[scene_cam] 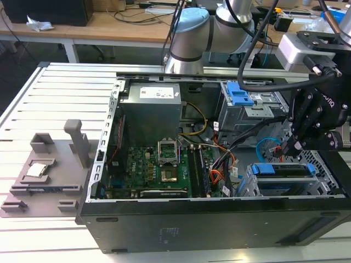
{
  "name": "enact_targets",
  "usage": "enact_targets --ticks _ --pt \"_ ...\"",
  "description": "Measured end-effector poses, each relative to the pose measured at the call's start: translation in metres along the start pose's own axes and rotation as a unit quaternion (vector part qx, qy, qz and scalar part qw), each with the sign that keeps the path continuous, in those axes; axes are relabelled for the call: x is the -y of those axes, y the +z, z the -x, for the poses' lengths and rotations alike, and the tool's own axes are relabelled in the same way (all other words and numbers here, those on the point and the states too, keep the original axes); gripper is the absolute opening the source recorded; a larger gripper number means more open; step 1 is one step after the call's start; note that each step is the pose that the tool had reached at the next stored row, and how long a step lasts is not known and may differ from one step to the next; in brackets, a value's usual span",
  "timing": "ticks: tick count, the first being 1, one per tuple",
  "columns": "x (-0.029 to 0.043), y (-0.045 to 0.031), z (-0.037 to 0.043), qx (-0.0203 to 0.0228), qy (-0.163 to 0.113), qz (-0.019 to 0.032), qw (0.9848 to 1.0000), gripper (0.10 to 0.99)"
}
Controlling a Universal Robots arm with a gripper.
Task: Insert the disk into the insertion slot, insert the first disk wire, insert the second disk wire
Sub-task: 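Insert the first disk wire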
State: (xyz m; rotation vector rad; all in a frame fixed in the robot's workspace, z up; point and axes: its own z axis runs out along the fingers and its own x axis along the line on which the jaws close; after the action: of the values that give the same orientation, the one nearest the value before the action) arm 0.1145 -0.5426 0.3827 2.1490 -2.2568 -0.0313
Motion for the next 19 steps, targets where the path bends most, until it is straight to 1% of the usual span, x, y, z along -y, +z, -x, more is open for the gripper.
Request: enact_targets --ticks 4,7,8,10,11,12,13,14,15,17,19 --pt "0.0002 0.0 0.0 0.0 0.0 0.0 1.0 0.114" --pt "0.0002 0.0 0.0 0.0 0.0 0.0 1.0 0.302" --pt "0.0003 0.0 0.0 0.0 0.0 0.0 1.0 0.302" --pt "0.0039 -0.0001 0.0005 0.0 0.0 0.0 1.0 0.302" --pt "0.0088 -0.0002 0.0014 0.0 0.0 0.0002 1.0 0.302" --pt "0.0184 -0.0001 0.0043 -0.0002 0.0 0.0007 1.0 0.302" --pt "0.0246 0.0004 0.0093 -0.0007 0.0 0.001 1.0 0.302" --pt "0.0247 0.0036 0.0198 -0.001 0.0 0.0013 1.0 0.302" --pt "0.0246 0.0058 0.0233 -0.0009 0.0 0.0015 1.0 0.302" --pt "0.0246 0.01 0.0265 -0.001 0.0 0.0019 1.0 0.302" --pt "0.0248 0.0151 0.0268 -0.0012 0.0 0.002 1.0 0.302"
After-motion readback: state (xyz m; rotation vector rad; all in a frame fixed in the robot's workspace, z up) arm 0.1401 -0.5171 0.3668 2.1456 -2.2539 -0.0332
